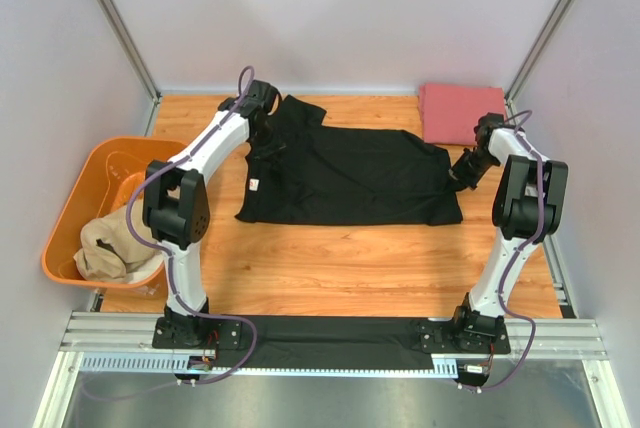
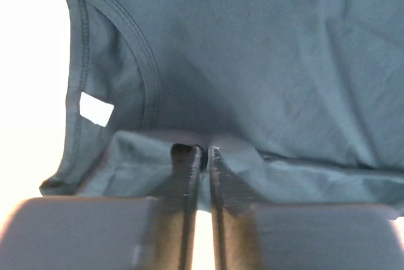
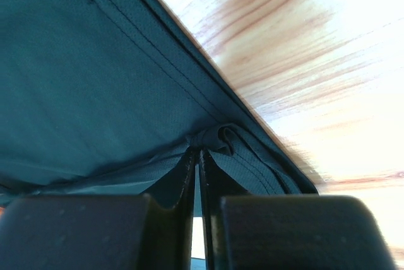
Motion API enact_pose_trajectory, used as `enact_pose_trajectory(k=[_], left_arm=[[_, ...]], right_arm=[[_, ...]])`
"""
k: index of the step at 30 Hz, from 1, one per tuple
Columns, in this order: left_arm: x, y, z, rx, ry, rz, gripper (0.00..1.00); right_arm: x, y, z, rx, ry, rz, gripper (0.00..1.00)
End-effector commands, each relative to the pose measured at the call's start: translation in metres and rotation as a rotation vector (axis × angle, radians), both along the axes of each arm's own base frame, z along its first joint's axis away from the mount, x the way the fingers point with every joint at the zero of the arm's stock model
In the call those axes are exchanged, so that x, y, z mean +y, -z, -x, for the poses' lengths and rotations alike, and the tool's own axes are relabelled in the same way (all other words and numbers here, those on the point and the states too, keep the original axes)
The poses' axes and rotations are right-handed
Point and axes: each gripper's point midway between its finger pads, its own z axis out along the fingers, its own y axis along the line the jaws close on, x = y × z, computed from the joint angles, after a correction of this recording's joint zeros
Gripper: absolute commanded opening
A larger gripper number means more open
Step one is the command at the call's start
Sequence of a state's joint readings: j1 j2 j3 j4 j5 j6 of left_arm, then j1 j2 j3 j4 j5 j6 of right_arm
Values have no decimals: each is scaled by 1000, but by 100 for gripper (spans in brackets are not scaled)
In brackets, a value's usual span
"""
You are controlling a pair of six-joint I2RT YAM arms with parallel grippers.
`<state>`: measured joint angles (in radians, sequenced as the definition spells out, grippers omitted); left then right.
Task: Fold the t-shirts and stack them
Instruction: Fold the tshirt
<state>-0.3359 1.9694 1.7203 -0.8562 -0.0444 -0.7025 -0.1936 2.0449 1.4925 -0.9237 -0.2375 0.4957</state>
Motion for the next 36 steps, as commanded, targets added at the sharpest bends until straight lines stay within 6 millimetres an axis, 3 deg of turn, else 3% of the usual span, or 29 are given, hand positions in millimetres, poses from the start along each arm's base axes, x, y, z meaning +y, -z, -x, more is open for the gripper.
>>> enact_pose_trajectory(k=[1,2,3,7,11,13,16,17,21,24,28,36], left_arm=[[8,-11,-4,-8,44,-44,31],[21,-13,-1,-8,57,-121,47],[31,-27,1,-37,56,-160,55],[60,-55,22,-97,91,-272,68],[60,-54,58,-81,130,-210,62],[58,-39,74,-51,131,-170,59],[61,-12,90,17,135,-160,59],[61,-7,90,24,143,-160,59],[72,15,95,69,183,-206,58],[79,26,96,97,202,-215,51],[81,36,101,128,204,-208,48],[82,49,105,167,220,-203,52]], right_arm=[[-2,-10,-16,-50,-11,12,6],[-3,-12,-16,-51,-16,19,10],[-4,-15,-17,-56,-17,24,13],[-11,-34,-16,-84,-39,75,25],[-16,-51,-2,-103,-57,118,33],[-10,-62,6,-132,-60,103,34],[1,-55,25,-134,-79,53,41],[4,-58,29,-153,-88,47,42],[5,-39,59,-89,-108,52,43],[0,-34,70,-77,-103,74,43],[-6,-29,76,-61,-86,76,42],[-19,-19,78,-35,-45,70,37]])
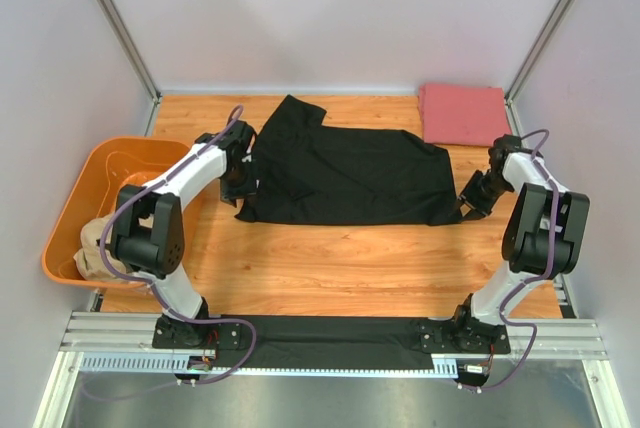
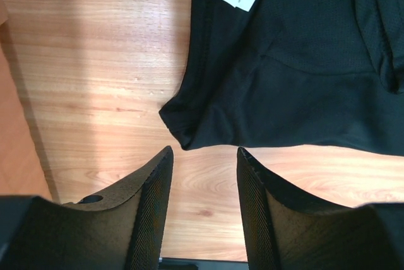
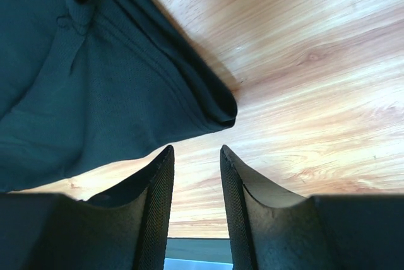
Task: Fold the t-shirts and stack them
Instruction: Fold the tshirt
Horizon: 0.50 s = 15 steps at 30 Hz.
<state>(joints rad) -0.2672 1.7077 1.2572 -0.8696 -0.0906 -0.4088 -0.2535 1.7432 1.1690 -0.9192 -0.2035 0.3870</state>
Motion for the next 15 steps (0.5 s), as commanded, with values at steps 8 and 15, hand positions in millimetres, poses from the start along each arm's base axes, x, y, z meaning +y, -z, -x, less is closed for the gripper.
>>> enact_pose_trajectory(k=[8,15], left_arm=[[1,19,-2,36,15,35,45],[3,31,0,69,17,28,44]], right_arm=[[-15,6,-7,-10,-1,46,40],[-18,10,-9,0,-5,60,39]])
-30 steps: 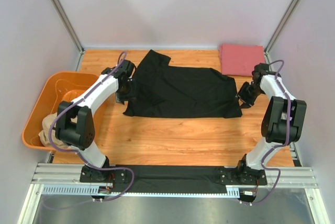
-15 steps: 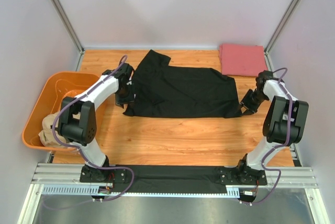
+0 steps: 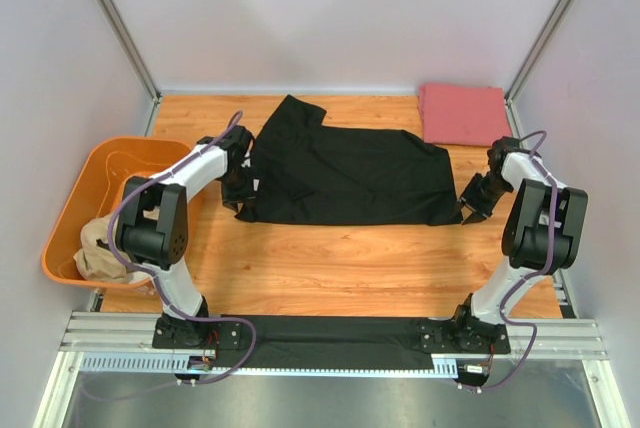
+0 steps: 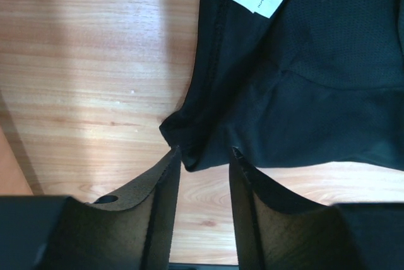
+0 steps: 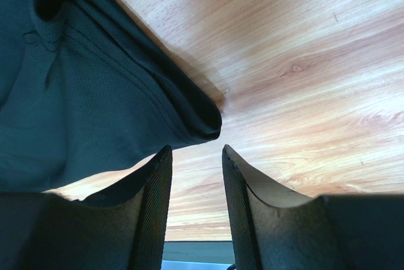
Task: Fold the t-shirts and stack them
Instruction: Fold the tshirt
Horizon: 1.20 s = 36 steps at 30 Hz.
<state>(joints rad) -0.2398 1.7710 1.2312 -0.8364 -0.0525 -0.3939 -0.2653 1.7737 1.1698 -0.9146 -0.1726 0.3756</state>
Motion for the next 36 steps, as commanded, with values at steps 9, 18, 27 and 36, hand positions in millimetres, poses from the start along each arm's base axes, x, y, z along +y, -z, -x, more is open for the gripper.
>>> enact_pose_trajectory(k=[9,18,27,36], left_arm=[[5,20,2,49,20,-27,27],[8,27,3,64,23,-44,25],[14,37,5,86,22,-79,6],[24,43,11,114,15,-101,0]], right_arm=[[-11,2,-16,-28,-7,34,37],[-11,2,-23,-36,1,29,41],[-16,12,-18,4,6,55,20],[-24,17,6,53,15,124,1]])
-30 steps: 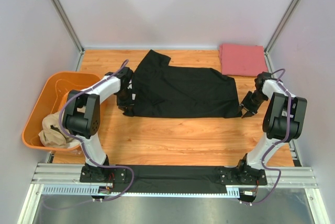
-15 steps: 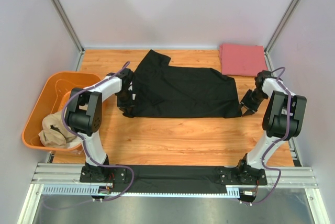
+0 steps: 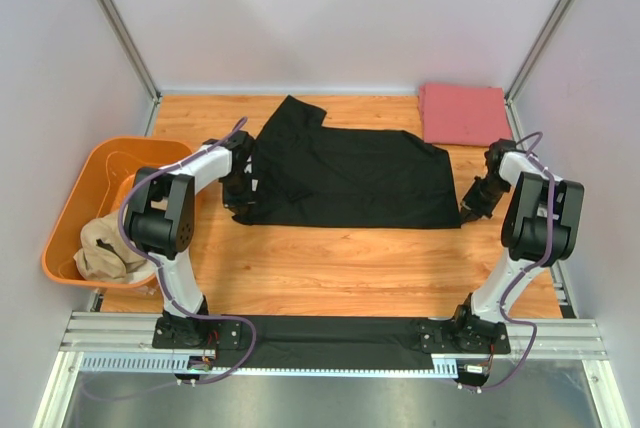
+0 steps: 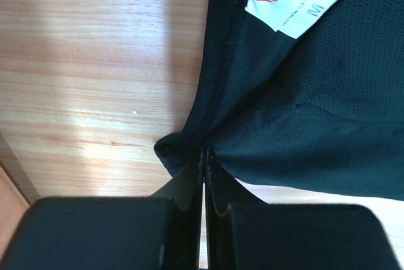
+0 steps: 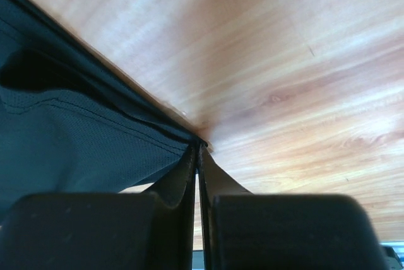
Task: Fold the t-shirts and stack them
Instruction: Fold the tshirt
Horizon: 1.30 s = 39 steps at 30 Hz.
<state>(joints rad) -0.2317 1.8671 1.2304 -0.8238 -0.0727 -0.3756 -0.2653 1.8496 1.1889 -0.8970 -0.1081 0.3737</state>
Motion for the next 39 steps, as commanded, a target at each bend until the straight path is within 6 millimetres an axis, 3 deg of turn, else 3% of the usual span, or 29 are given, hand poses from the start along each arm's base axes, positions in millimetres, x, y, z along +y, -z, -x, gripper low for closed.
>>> enact_pose_trajectory(k=[1,13,16,20,25,27,29,31,32,33,36,39], left_arm=[[16,13,9,42,8,-58,0],[0,6,56,86,-90,83,0],[0,-7,67,71,-105,96,0],[0,-31,81,48,-116,119,24],[-8,-76,67,-89,-36,153,29],[-23,-91,55,-147,21,181,27],[-41,-96,44,-187,58,246,24],[-58,-88,39,-171,68,307,19],[-67,-85,32,-184,69,348,8],[-70,-73,32,-152,60,353,3],[-72,-51,31,-92,35,346,0],[-66,-31,37,-46,21,309,0]], right_arm=[[-13,-3,11,5,15,83,1],[5,4,56,62,73,34,4],[9,-7,65,46,50,34,22],[10,-33,73,-9,22,48,31],[12,-67,33,-176,3,22,30],[19,-79,7,-242,14,-35,27],[27,-79,-13,-259,15,-77,23],[41,-78,-23,-266,-1,-121,20],[44,-73,-30,-276,-2,-134,14],[53,-72,-34,-283,3,-181,10],[61,-57,-32,-235,29,-231,2],[50,-47,-13,-170,37,-159,0]])
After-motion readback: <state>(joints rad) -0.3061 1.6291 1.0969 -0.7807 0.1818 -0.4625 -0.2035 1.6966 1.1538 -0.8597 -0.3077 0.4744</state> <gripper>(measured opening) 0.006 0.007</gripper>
